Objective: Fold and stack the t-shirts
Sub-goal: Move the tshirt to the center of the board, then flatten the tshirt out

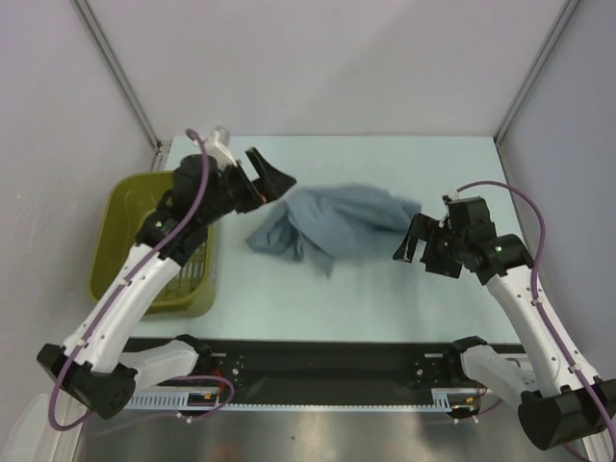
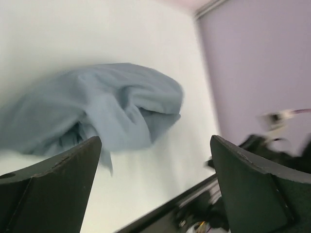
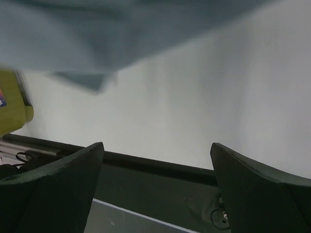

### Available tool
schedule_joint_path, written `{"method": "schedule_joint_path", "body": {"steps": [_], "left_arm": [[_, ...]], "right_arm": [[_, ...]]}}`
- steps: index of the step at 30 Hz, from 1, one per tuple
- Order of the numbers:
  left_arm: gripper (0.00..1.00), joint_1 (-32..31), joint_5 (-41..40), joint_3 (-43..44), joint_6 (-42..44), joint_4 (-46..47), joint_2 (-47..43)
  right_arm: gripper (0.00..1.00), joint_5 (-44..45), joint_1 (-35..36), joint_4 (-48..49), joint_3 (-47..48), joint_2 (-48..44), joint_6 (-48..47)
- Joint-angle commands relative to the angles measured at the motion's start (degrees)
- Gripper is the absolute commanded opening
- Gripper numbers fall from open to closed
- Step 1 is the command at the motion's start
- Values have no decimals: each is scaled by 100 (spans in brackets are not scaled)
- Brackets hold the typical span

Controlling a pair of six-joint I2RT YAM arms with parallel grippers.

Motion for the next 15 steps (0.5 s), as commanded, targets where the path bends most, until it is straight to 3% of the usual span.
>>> {"method": "schedule_joint_path", "body": {"steps": [1, 4, 7, 8, 10, 13, 14, 15], "left_arm": [[100, -23, 63, -398, 276, -416, -157], [99, -22, 213, -697, 426, -566, -157], [81, -31, 555, -1039, 593, -461, -131], [77, -31, 713, -1101, 637, -452, -96], [73, -40, 1003, -1400, 698, -251, 88], [74, -84, 1495, -1734, 935, -171, 823], [76, -93, 1601, -1822, 1040, -171, 1036], [85, -84, 1637, -1840, 1068, -162, 1274]], "right_arm": [[100, 28, 5, -390, 208, -156, 47], [97, -95, 13, -180, -64, -253, 82], [83, -315, 5, 347, -433, -61, 170], [75, -315, 5, 479, -512, 53, 240], [72, -402, 22, 935, -539, 552, 319], [60, -719, 170, 1761, -531, 1578, 451], [62, -632, 294, 1920, -435, 1880, 425], [68, -562, 425, 1956, -112, 2179, 364]]}}
